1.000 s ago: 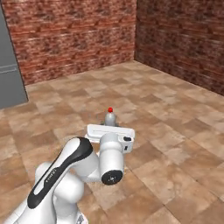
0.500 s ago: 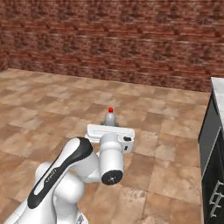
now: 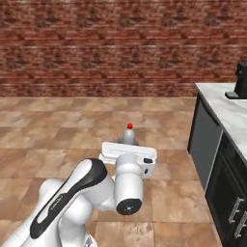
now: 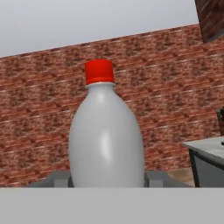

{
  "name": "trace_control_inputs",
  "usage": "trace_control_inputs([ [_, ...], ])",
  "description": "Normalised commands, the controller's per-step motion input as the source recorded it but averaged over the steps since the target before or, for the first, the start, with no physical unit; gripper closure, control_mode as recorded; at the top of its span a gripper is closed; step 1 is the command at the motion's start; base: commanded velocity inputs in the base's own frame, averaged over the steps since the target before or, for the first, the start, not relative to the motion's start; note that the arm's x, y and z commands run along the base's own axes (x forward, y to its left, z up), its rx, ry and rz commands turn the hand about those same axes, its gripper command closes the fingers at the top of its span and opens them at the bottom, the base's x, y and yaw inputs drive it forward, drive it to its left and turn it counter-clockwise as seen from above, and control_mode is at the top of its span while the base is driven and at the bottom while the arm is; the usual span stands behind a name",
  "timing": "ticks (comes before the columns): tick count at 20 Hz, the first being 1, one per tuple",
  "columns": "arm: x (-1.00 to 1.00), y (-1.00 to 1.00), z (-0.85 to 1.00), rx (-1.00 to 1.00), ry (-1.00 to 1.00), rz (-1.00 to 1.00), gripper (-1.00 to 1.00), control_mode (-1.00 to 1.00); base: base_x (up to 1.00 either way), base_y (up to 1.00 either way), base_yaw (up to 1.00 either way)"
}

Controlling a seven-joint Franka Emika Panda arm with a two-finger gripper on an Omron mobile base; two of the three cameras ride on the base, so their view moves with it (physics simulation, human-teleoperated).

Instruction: Move the drinks to the dining counter.

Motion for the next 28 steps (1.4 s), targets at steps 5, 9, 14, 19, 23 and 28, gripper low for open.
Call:
trace_control_inputs([
  [5, 0.0, 0.0, 0.0, 0.0, 0.0, 0.0, 1.0, 1.0, 1.0, 0.96, -0.25],
  [9, 0.0, 0.0, 0.0, 0.0, 0.0, 0.0, 1.0, 1.0, 1.0, 0.66, -0.15],
  [14, 0.0, 0.0, 0.0, 0.0, 0.0, 0.0, 1.0, 1.0, 1.0, 0.59, -0.07],
  [19, 0.0, 0.0, 0.0, 0.0, 0.0, 0.0, 1.0, 1.0, 1.0, 0.45, -0.11],
  [23, 0.0, 0.0, 0.0, 0.0, 0.0, 0.0, 1.0, 1.0, 1.0, 0.48, -0.15],
  [28, 0.0, 0.0, 0.0, 0.0, 0.0, 0.0, 1.0, 1.0, 1.0, 0.57, -0.25],
])
